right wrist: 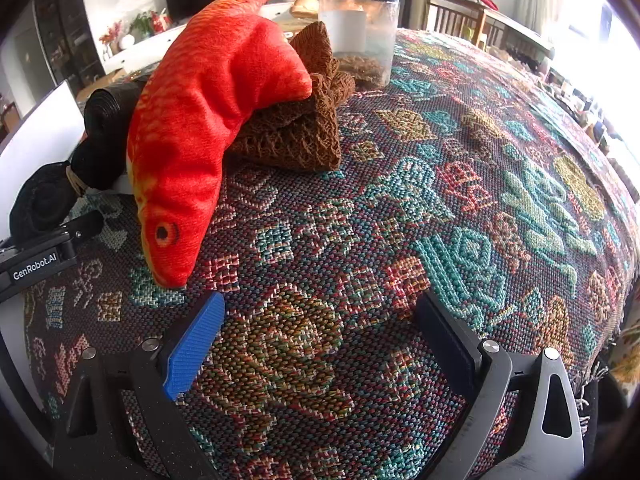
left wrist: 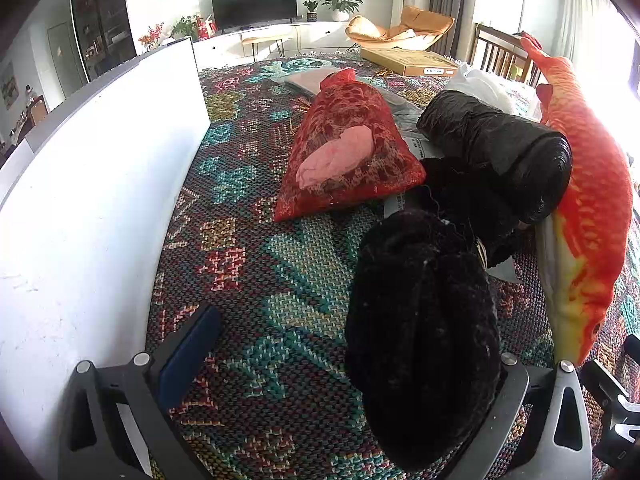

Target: Organize soft objects

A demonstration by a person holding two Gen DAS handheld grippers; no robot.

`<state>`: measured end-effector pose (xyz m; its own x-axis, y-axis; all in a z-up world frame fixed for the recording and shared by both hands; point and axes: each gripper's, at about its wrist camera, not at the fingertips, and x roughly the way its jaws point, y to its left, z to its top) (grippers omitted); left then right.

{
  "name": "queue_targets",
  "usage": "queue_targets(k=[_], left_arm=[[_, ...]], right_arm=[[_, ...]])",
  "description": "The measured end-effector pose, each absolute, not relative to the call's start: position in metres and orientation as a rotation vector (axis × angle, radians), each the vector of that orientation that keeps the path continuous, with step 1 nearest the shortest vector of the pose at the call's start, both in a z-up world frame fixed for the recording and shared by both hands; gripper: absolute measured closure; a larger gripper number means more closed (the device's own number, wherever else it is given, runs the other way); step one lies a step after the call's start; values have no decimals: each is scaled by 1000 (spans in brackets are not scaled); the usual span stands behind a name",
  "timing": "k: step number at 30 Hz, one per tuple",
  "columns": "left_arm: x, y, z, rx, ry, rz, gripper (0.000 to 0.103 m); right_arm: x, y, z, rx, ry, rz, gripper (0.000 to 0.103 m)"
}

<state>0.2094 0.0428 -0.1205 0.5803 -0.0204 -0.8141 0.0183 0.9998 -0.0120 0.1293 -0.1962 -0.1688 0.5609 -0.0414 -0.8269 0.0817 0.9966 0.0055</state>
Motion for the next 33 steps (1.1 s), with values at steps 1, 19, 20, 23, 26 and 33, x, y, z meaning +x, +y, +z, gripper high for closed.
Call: queue_targets(k=[1, 19, 20, 23, 26, 33], left_arm=[[210, 43, -120, -2, 951, -23, 0], [209, 42, -120, -2, 951, -22, 0], [209, 42, -120, -2, 951, -22, 0], [209, 42, -121, -2, 951, -22, 0], [209, 42, -121, -2, 951, -22, 0], [209, 42, -121, -2, 951, -22, 0]], right_arm=[[129, -196, -169, 45, 973, -73, 5], [129, -197, -169, 44, 972, -73, 5], [129, -197, -169, 44, 972, -73, 5], [129, -198, -169, 44, 971, -73, 5], [129, -198, -169, 43, 971, -72, 5], [128, -194, -168, 46, 967, -71, 5]])
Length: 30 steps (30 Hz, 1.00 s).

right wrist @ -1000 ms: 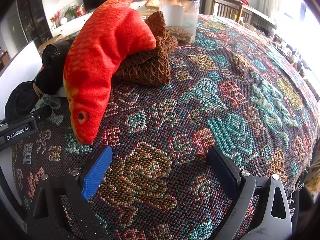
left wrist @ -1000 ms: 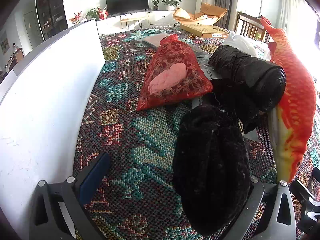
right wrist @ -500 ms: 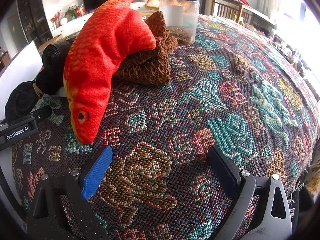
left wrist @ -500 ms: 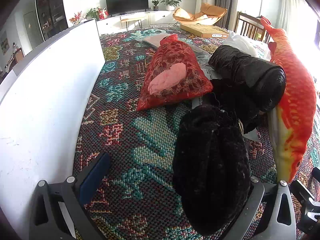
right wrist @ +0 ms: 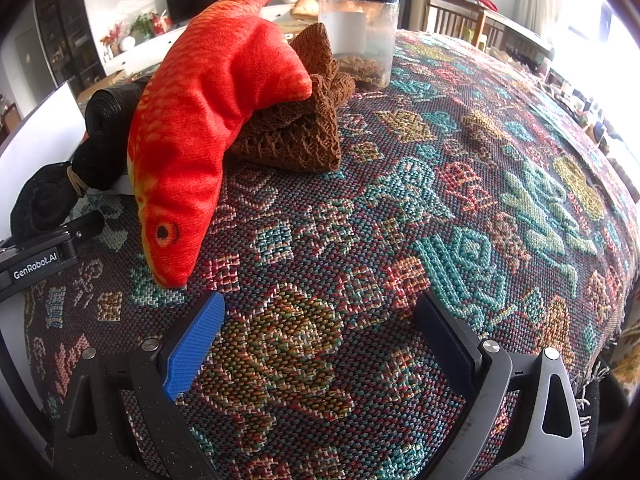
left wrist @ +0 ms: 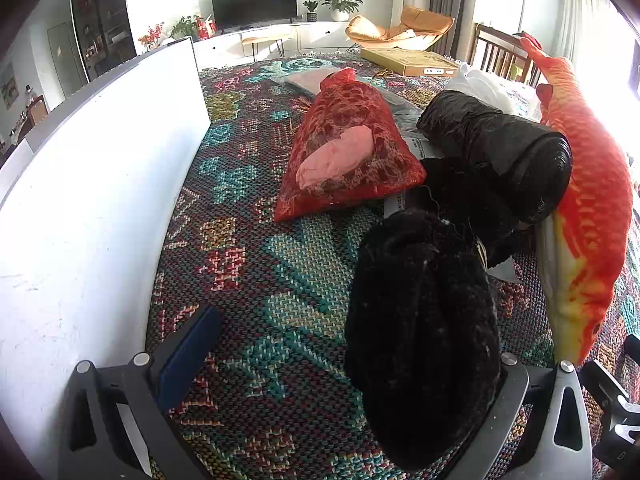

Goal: Organize soft objects
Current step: 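Grasp the red plush fish with right tool while left tool grasps the black wrapped roll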

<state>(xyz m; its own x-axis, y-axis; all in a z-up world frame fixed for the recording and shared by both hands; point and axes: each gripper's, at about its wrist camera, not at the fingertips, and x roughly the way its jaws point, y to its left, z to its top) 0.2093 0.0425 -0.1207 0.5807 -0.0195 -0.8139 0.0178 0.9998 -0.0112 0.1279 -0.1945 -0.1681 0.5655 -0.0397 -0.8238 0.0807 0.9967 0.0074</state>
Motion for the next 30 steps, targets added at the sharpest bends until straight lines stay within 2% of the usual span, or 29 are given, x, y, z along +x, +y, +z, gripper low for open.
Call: queue_targets(k=[9, 13, 16, 24, 25, 26, 27, 29, 30], left_arm=[[208, 42, -121, -7, 952, -19, 0], [186, 38, -120, -15, 957, 4, 0], [179, 37, -121, -16, 953, 11, 0], [177, 37, -121, -17, 950, 12, 0], [177, 37, -121, -17, 950, 12, 0], [177, 37, -121, -17, 951, 13, 0], [177, 37, -121, -17, 951, 13, 0], [177, 37, -121, -16, 950, 13, 0], [177, 37, -121, -17, 950, 13, 0]], right_arm=[[127, -196, -170, 85, 941, -41, 2], [121, -219, -151, 269, 838, 73, 3], [131, -212, -128, 213, 732, 131, 3], [218, -157, -123, -41, 806, 155, 7], [220, -155, -123, -59, 805, 148, 11], [219, -155, -122, -69, 804, 155, 27], [216, -155, -121, -77, 801, 165, 49], [206, -157, -120, -49, 827, 219, 82], [200, -161, -117, -33, 826, 228, 81]])
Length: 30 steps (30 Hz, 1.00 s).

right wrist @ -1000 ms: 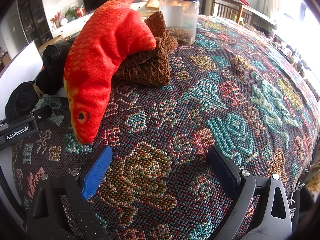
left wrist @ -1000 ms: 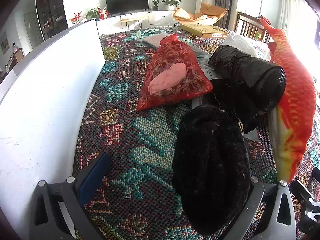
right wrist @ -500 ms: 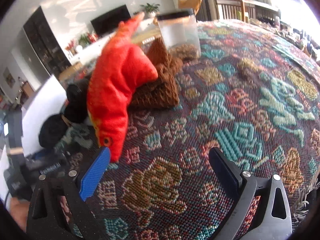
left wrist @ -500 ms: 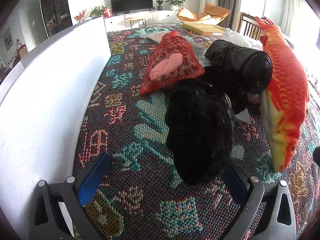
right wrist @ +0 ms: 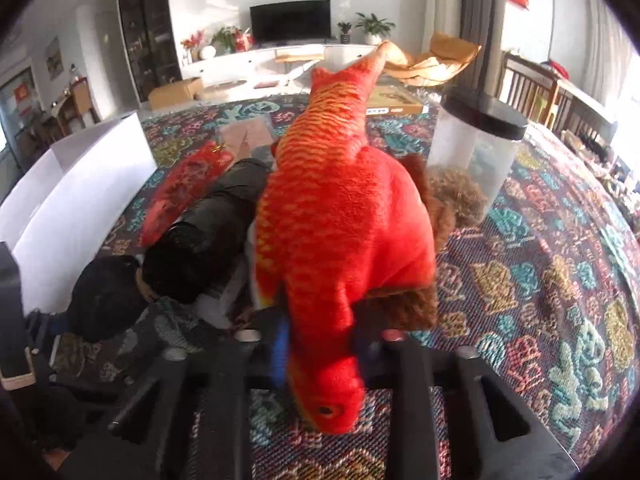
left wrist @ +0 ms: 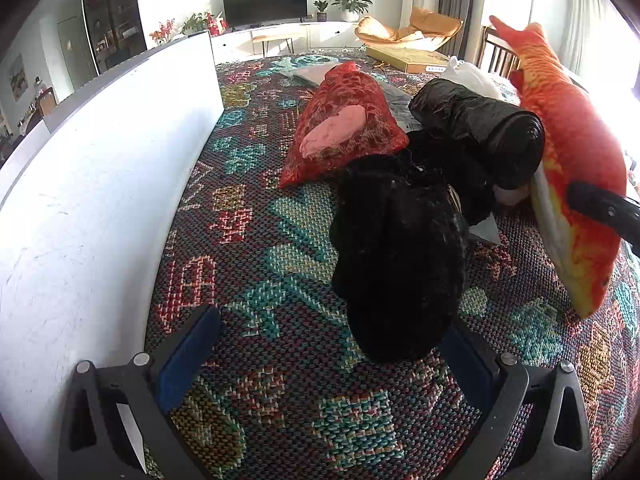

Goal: Organize soft objects
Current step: 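Grasp the red plush fish with right tool while left tool grasps the black wrapped roll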

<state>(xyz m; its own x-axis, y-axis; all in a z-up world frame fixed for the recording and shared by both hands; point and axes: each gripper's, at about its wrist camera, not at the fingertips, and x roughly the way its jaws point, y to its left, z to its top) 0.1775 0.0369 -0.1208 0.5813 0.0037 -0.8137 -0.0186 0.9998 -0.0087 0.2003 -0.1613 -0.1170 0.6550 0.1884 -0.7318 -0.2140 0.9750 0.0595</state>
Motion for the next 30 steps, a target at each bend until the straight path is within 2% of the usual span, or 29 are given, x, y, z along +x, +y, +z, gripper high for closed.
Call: queue_targets(k=[11, 16, 18, 25, 30], left_arm=[[178, 37, -121, -17, 950, 13, 0], [178, 37, -121, -17, 950, 13, 0], [178, 37, -121, -17, 950, 14, 0], [165, 37, -113, -66, 983, 16, 1], [145, 28, -66, -115, 818, -73, 1]], right_arm=[[121, -244, -76, 176, 647, 142, 82], [153, -289, -124, 217, 808, 11, 81], [156, -312, -142, 332, 876, 9, 81], [145, -327, -142, 409, 845, -12, 81], [143, -315, -135, 350, 825, -21, 80]])
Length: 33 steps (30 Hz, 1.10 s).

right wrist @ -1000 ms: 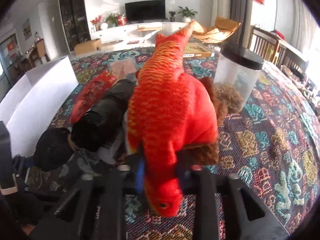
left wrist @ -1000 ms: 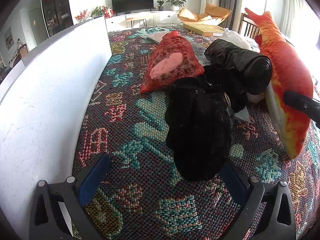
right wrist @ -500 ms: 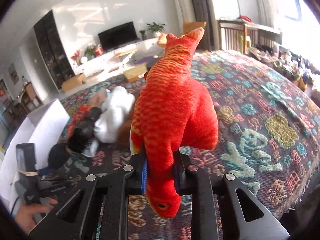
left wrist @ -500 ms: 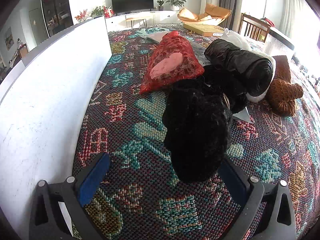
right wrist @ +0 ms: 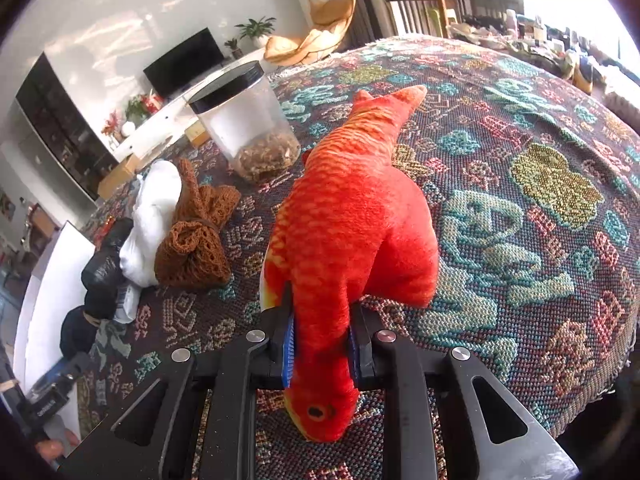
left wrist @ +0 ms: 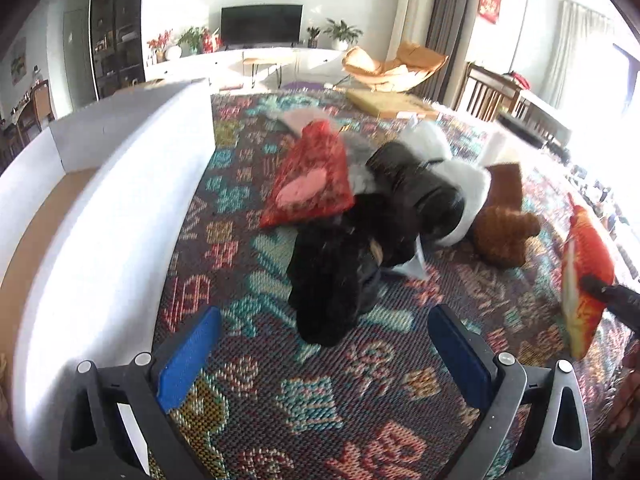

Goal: Organize soft objects
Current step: 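Grasp the red plush fish with right tool while left tool grasps the black wrapped roll, then carry the fish and roll over the white box and open both tools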

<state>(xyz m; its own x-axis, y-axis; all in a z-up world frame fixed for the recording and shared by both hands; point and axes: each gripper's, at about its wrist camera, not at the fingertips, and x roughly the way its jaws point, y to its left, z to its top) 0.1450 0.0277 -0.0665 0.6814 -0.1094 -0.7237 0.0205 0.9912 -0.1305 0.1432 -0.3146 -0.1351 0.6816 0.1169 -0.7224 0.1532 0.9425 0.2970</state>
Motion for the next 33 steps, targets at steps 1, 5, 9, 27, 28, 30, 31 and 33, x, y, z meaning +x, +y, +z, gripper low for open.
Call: queue_targets(k=[1, 5, 9, 27, 28, 30, 31, 33], left_arm=[[151, 26, -57, -116, 805, -85, 1], [196, 18, -30, -145, 822, -166, 1], [252, -15, -28, -62, 910, -236, 4], [189, 40, 46, -174, 795, -366, 67], [175, 54, 54, -188, 775, -360, 67], [148, 87, 67, -207, 749, -333, 67], [135, 104, 72, -212, 740, -307, 67], [108, 143, 77, -208, 726, -230, 67]], right_arm=[[143, -313, -134, 334, 822, -21, 80], [143, -303, -131, 278, 816, -19, 80], [144, -302, -132, 271, 822, -16, 80], [140, -285, -49, 349, 736, 250, 80], [136, -267, -38, 338, 732, 295, 80], [127, -225, -18, 325, 729, 406, 80], [123, -201, -9, 320, 730, 467, 80], [114, -149, 6, 308, 737, 591, 80]])
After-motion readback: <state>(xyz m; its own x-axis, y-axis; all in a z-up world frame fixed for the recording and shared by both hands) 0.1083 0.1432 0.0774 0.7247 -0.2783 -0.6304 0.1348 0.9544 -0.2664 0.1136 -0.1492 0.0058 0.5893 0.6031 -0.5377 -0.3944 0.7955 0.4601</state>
